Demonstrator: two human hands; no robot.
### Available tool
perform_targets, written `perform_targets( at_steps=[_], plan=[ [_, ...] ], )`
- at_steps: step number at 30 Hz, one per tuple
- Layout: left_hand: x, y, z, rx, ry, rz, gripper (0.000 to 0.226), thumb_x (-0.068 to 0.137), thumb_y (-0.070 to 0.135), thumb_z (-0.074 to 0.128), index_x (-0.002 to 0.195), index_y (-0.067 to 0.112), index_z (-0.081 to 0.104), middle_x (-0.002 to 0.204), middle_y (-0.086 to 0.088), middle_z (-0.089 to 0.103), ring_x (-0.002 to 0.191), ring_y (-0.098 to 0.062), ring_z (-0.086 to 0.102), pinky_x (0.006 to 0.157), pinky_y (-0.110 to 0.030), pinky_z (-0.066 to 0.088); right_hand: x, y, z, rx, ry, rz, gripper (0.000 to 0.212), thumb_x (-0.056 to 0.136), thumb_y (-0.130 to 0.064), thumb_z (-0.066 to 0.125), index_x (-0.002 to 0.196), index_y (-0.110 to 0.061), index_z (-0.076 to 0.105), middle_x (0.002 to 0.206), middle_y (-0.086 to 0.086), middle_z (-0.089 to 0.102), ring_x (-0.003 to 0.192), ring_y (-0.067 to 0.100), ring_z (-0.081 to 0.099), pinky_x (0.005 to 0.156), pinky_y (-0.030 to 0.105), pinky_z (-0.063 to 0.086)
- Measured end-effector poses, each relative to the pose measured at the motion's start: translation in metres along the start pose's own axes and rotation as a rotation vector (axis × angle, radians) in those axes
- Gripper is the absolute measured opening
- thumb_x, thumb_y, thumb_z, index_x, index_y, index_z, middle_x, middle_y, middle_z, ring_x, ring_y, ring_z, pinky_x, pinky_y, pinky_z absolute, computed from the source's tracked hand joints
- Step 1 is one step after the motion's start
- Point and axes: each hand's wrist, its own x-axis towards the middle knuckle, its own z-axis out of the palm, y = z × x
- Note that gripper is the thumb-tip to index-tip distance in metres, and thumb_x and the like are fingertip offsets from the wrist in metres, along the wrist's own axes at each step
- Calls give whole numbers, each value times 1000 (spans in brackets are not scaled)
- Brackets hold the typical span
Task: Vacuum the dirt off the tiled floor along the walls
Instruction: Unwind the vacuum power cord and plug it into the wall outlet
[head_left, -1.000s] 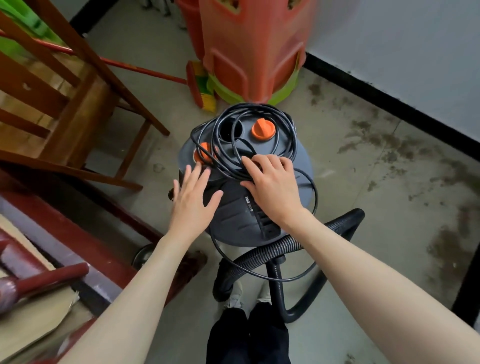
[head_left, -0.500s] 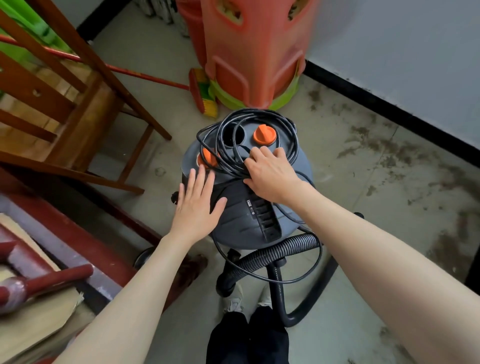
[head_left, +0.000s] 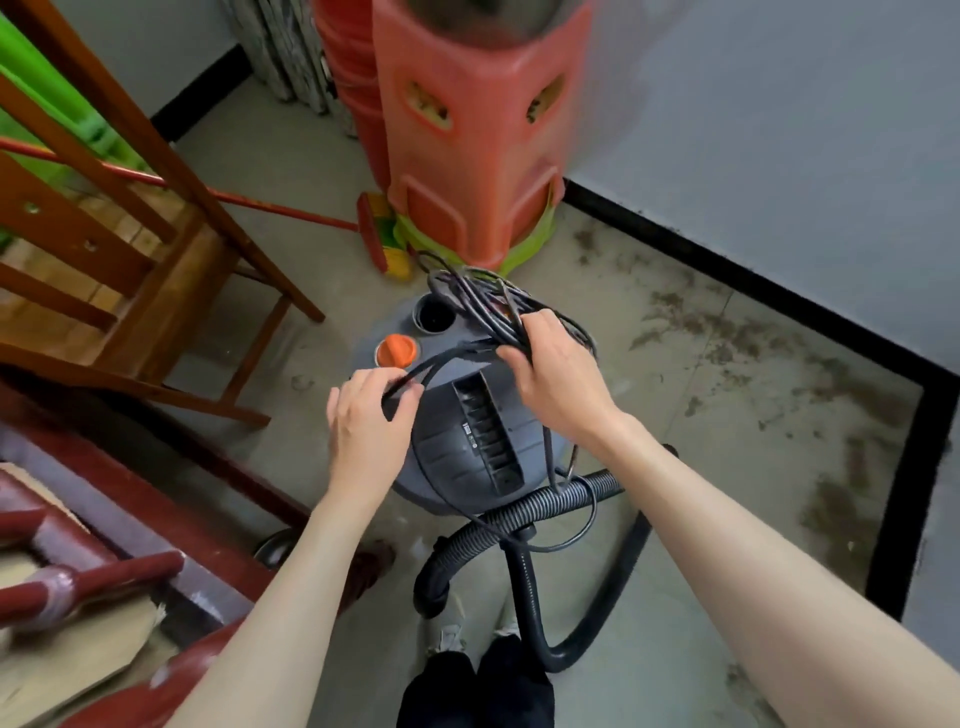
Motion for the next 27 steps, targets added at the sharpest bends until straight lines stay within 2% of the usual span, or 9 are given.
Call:
perform_targets(
  at_steps=[3,6,9,12,15,17,20,24,27],
  plan=[
    [3,35,-11,-5,-33,65,25,89,21,63,112,12,58,107,0,54,108,-23,50,102,-45,35,-17,-2,-21,207,32,163,22,101,-21,49,105,0,52,107,14,52,99,34,52,84,40,39],
    [-8,65,-13,2,15,82,23,88,22,65,105,9,57,105,-6,53,104,-27,48,91,-41,40,-41,-2,-43,334,63,251,11,100,-19,52,93,-12,47,95,4,49,89,21,46,71,25,27],
    [-24,82,-13,45,34,33,34,87,30,65,111,10,52,113,-7,50,112,-27,44,91,-37,35,-69,1,-63,326,42,265,12,95,-16,60,93,-13,48,91,4,51,84,19,45,65,25,25],
    [-36,93,-14,-57,-224,100,46,91,32,60,131,16,46,129,-2,49,123,-18,43,100,-35,35,-98,5,-80,313,35,273,14,90,-12,65,95,-11,52,93,5,55,85,18,48,64,22,29],
    [-47,108,-16,-61,-473,278,29,93,22,58,122,18,58,110,1,66,102,-15,60,86,-26,45,-124,9,-97,343,127,296,13,89,-9,67,98,-10,58,94,6,56,86,19,49,65,20,30],
    [-57,122,-18,11,-471,406,21,92,17,59,112,15,64,95,0,70,86,-15,63,77,-29,49,-142,12,-105,325,184,316,17,89,-8,67,104,-4,62,96,6,56,88,19,49,69,22,30],
    [-79,140,-20,58,-496,516,18,91,20,61,106,12,68,89,-3,71,81,-19,66,73,-31,52,-172,20,-114,236,193,339,21,89,-8,66,109,-3,63,97,6,54,92,21,50,75,26,31],
    [-108,161,-23,28,-368,739,45,82,23,72,123,11,57,121,-3,58,109,-18,57,87,-29,48,-216,28,-129,183,147,371,19,88,-8,67,107,-4,65,98,8,55,97,26,54,86,32,38],
    [-119,185,-18,139,-499,939,89,73,31,80,145,10,33,152,-9,29,143,-26,20,115,-36,17,-247,27,-140,179,130,361,23,86,-11,70,108,-7,67,96,1,53,96,23,54,95,40,39]
  ],
)
